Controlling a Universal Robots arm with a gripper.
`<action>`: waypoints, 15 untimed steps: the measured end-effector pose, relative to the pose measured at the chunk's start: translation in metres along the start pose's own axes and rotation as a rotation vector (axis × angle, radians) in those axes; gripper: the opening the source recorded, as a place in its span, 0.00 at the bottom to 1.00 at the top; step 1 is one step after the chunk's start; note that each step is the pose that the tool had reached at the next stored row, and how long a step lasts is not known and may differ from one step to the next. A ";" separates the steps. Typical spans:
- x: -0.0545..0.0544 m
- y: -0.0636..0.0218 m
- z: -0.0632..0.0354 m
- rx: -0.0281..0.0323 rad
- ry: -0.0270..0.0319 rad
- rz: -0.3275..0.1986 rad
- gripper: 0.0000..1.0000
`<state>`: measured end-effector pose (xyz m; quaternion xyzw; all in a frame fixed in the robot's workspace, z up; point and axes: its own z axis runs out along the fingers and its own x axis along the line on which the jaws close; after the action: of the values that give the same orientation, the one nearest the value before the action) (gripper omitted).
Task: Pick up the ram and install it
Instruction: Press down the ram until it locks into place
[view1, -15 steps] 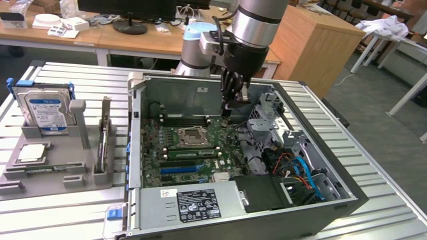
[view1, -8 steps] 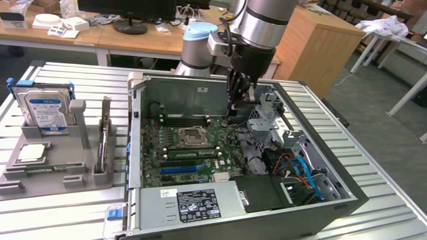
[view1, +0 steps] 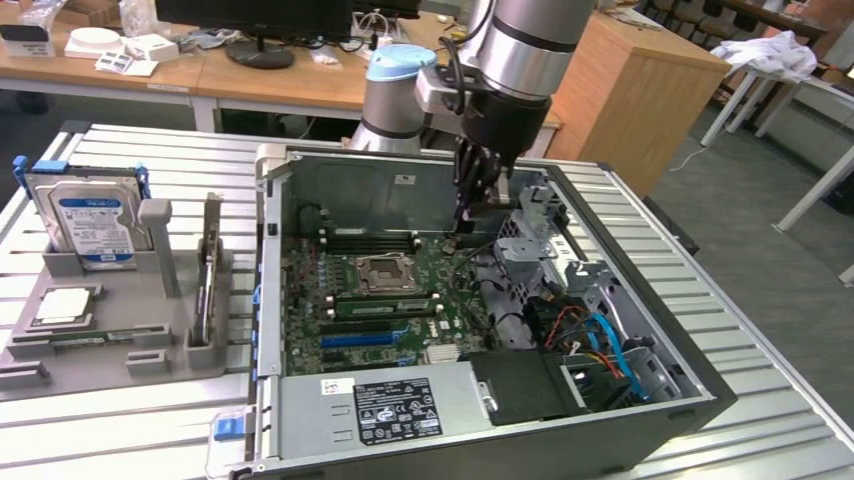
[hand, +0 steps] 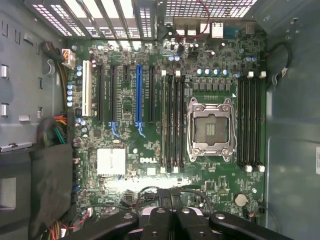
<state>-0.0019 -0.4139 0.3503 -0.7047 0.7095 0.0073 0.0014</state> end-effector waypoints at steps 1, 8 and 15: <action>0.000 0.0000 0.0016 -0.0001 0.0000 0.000 0.11; 0.000 -0.0001 0.0121 0.0000 0.0000 0.000 0.11; 0.000 -0.0002 0.0222 0.0000 -0.0001 0.000 0.11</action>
<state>-0.0019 -0.4139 0.3281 -0.7047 0.7095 0.0074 0.0015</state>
